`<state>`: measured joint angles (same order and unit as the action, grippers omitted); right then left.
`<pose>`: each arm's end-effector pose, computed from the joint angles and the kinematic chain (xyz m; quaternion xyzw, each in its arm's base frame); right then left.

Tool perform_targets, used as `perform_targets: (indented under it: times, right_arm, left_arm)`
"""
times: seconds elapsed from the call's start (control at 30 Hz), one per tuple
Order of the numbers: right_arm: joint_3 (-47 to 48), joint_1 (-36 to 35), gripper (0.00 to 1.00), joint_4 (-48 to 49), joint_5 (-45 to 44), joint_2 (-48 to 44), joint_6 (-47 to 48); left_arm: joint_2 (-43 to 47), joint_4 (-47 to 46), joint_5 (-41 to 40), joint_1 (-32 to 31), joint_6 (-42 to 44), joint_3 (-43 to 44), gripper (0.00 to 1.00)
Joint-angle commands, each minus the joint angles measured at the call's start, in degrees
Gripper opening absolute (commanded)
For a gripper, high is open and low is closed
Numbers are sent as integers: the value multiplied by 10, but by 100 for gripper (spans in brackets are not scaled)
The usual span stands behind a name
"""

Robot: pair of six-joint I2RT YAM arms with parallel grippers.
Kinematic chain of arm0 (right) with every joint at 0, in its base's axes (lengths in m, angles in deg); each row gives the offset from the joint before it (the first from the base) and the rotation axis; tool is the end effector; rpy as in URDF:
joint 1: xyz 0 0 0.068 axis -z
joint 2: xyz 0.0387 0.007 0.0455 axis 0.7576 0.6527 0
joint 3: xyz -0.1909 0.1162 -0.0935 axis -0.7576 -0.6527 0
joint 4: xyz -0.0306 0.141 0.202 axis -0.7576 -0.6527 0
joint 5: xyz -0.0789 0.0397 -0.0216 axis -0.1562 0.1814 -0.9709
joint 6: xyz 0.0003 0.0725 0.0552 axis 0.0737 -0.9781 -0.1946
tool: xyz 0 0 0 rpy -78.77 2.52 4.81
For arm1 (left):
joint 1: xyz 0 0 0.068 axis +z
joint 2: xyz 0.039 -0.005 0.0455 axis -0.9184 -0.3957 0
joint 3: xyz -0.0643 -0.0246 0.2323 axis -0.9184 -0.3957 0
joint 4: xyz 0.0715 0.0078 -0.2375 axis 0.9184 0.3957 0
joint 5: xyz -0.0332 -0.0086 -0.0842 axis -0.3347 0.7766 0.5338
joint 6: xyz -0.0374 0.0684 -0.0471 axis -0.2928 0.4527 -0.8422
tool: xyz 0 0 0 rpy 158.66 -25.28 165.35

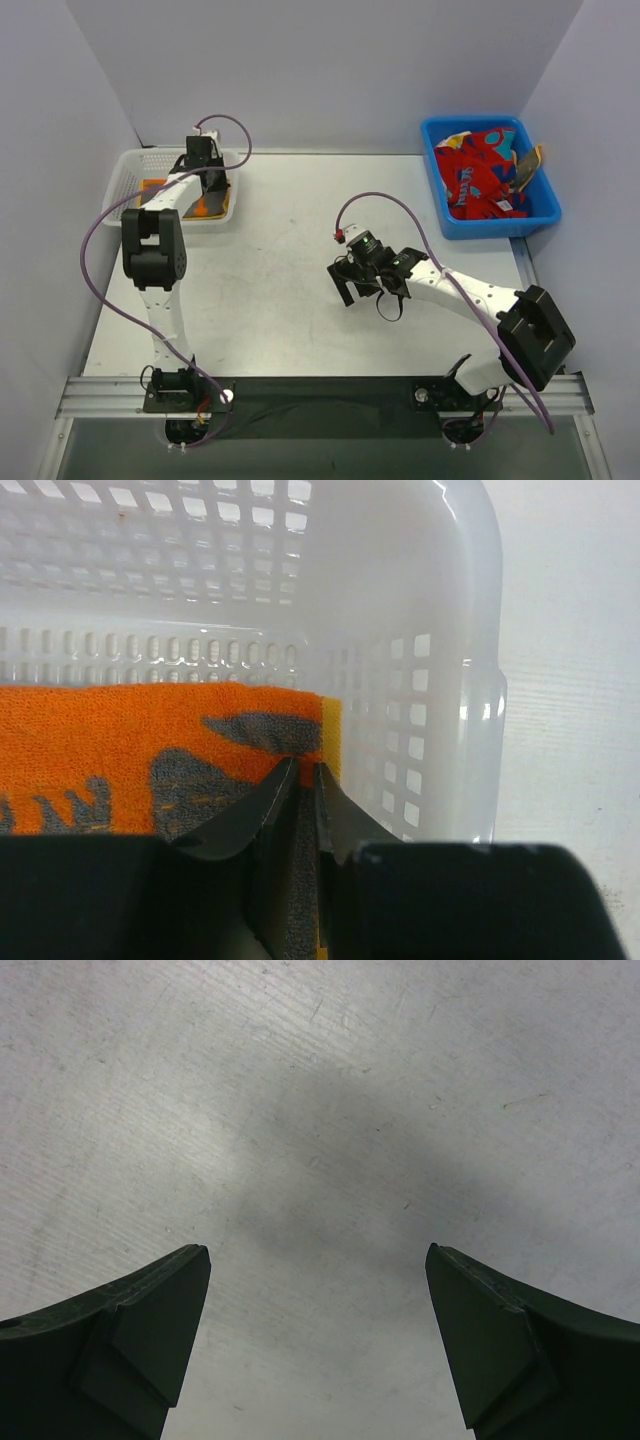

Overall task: Fold and stack the towels
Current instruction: Neatly place the folded towel into the bin, then grab crumpled towel

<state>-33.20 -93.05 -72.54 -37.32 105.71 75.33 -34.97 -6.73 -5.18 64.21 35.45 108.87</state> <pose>0.2364 0.2235 0.1640 -0.2707 0.8843 0.1571 0.3465 0.5007 -0.0217 0.1566 -0.0620 0.9101 -0.0452 0.4072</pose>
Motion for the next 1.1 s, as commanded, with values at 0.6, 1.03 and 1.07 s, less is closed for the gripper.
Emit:
perform_targets:
  times: [0.6, 1.03, 1.07]
  right_arm:
    - [100, 58, 93, -11, -60, -31, 40]
    - [289, 360, 92, -7, -172, 65, -22]
    - [301, 374, 92, -7, -171, 89, -28]
  left_arm:
    - [169, 47, -19, 4, 5, 42, 73]
    - [482, 55, 89, -30, -32, -262, 97]
    - [520, 47, 94, -42, -31, -330, 97]
